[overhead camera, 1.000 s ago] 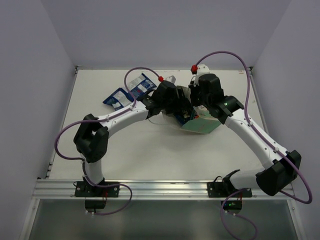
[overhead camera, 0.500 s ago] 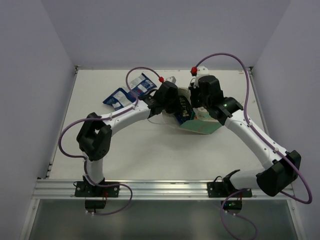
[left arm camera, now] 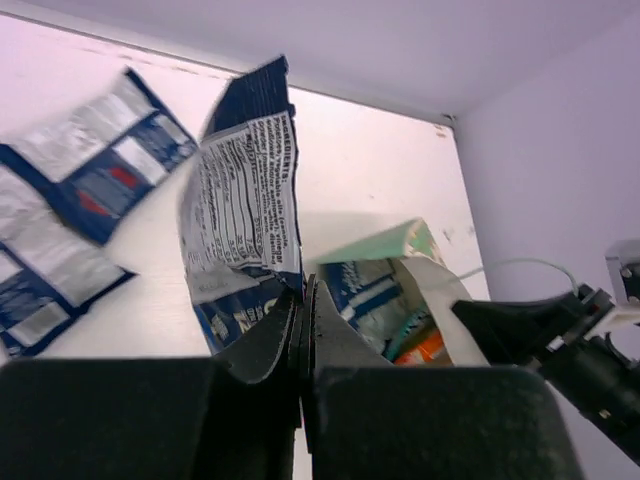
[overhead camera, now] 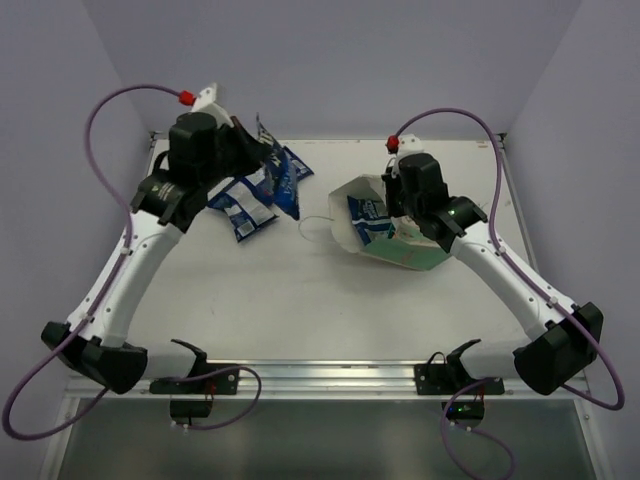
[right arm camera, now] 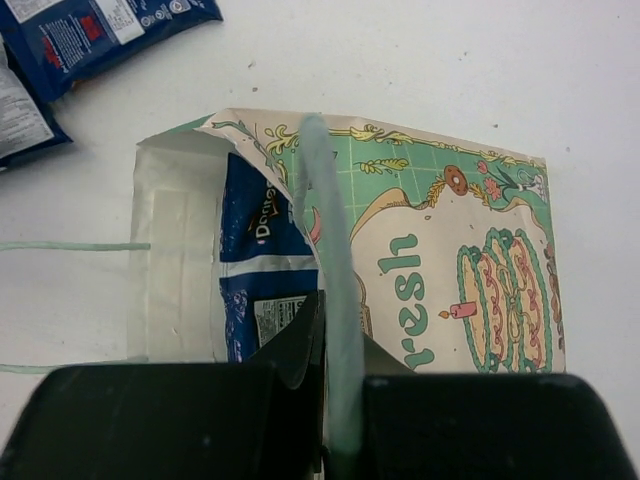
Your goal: Take the snacks out of the paper bag
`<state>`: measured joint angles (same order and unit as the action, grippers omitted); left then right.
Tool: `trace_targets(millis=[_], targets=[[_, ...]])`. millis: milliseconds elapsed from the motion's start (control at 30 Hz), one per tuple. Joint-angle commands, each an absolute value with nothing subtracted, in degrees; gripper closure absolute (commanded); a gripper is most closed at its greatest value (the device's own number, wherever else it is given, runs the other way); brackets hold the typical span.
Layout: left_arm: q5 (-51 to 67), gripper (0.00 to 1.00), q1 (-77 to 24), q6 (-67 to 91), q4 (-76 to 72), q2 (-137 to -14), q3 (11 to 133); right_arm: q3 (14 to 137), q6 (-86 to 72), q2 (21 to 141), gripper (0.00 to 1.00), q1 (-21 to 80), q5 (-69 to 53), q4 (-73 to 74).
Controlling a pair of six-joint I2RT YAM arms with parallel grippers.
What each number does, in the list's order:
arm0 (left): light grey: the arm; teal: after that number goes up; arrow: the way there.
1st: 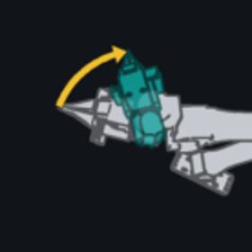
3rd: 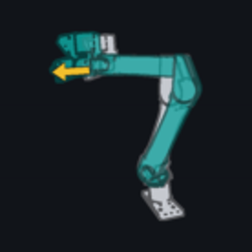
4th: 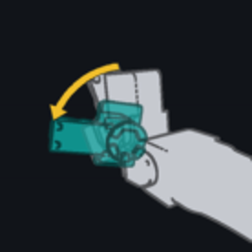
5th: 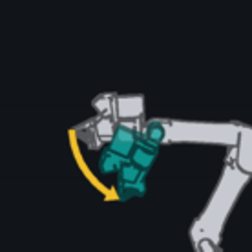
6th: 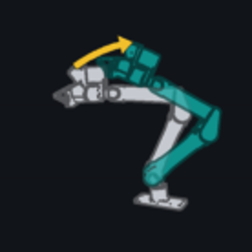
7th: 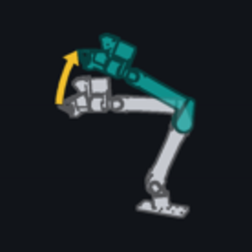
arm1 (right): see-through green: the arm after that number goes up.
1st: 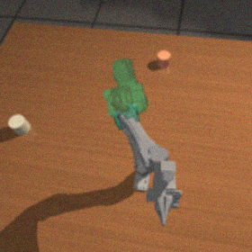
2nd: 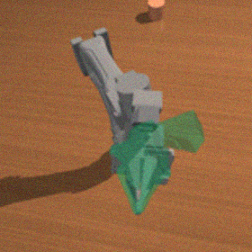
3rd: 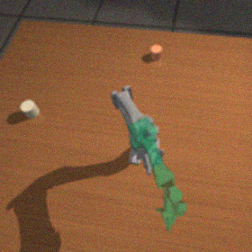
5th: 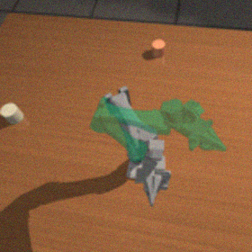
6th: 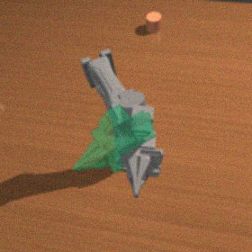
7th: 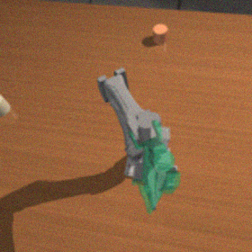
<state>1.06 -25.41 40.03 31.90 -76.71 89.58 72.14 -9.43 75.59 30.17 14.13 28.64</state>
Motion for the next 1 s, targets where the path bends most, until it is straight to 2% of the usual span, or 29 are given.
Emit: trace_targets(millis=[0, 200, 333, 500, 533, 567, 633, 667, 733, 767, 833, 967], targets=[[1.4, 1.0, -20.84, 34.19, 36.39, -73.4, 85.45, 71.19, -9.76, 73.57, 1.0, 29.36, 17.05, 31.73], [7.11, 1.0, -18.63, 35.59, 30.6, -70.49, 70.06, 71.37, -9.23, 72.69, 1.0, 29.27, 17.49, 32.52], [17.72, 1.0, -18.63, 39.37, 19.02, -69.61, 61.03, 71.1, -9.23, 72.25, 1.0, 29.27, 17.32, 32.7], [18.11, 1.0, -18.54, 42.19, 16.17, -63.82, 52.57, 70.14, -9.05, 71.37, 1.0, 29.27, 15.38, 32.52], [15.58, 0.96, -18.54, 42.19, 17.39, -62.68, 50.04, 69.96, -8.97, 71.28, 1.0, 29.27, 15.12, 32.52], [13.82, 0.75, -18.46, 42.19, 18.53, -60.66, 48.88, 69.87, -8.62, 71.19, 1.0, 29.27, 14.86, 32.52], [8.56, 0.64, -18.2, 41.93, 23.52, -59.33, 46.68, 69.7, -8.44, 70.84, 1.0, 29.27, 14.59, 32.52], [6.87, 0.52, -18.11, 41.4, 25.29, -58.54, 46.24, 69.61, -8.35, 70.75, 1.0, 29.27, 14.5, 32.52], [1.88, 0.39, -17.93, 40.78, 30.9, -57.92, 46.49, 69.7, -8.09, 70.4, 1.0, 29.27, 13.98, 32.52], [0.45, 0.19, -17.93, 40.17, 32.42, -57.14, 47.1, 69.78, -8.0, 70.4, 1.0, 29.18, 13.63, 32.87], [-3.23, 0.03, -17.93, 39.64, 35.06, -56.17, 50.17, 70.75, -8.09, 70.31, 1.0, 29.27, 12.75, 33.39], [-1.77, 0.0, -17.93, 37.44, 36.21, -58.61, 60.53, 74.08, -7.82, 70.14, 1.0, 29.27, 10.99, 35.41]])
